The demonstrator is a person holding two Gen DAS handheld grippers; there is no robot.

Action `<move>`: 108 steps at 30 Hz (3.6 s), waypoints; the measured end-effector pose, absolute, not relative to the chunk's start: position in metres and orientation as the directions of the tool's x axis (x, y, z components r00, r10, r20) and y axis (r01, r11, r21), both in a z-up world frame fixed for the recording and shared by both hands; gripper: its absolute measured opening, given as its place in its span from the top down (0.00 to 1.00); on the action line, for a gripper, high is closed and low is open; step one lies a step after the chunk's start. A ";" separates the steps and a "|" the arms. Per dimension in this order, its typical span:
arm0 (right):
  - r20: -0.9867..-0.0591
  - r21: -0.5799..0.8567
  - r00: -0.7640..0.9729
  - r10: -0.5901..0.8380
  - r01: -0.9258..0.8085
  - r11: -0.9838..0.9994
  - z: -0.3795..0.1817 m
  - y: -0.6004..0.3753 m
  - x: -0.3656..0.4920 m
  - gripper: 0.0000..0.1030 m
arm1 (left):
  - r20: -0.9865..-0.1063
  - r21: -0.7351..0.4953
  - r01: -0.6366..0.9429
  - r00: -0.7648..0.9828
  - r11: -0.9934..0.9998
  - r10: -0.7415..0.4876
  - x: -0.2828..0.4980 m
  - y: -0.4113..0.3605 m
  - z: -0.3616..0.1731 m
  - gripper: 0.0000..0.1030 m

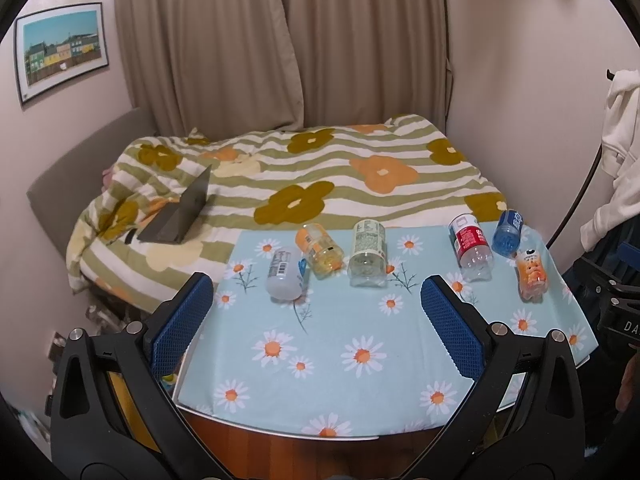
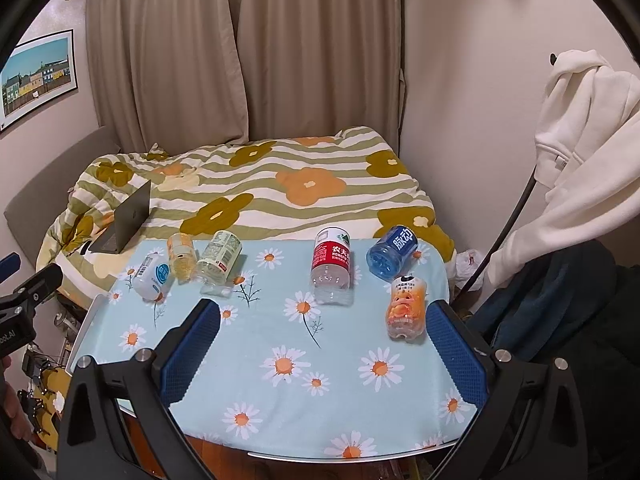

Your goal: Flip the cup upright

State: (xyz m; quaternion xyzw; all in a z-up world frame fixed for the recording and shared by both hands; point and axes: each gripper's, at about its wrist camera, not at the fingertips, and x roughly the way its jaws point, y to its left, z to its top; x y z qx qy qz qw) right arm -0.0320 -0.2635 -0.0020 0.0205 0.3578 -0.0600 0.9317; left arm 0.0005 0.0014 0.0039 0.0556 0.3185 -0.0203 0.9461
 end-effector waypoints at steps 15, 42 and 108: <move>-0.672 0.000 0.734 -0.094 0.127 0.992 -0.004 -0.263 -0.031 0.00 | -0.605 0.088 0.075 0.796 0.993 -0.007 0.000 0.002 0.003 0.00; -0.675 0.005 0.732 -0.091 0.127 0.992 -0.005 -0.262 -0.029 0.00 | -0.607 0.081 0.075 0.794 0.994 -0.010 0.003 0.002 0.002 0.00; -0.929 0.103 0.360 0.080 0.045 0.994 -0.147 -0.324 0.198 0.01 | -0.850 0.075 0.006 0.523 0.997 0.061 0.161 -0.034 -0.114 0.00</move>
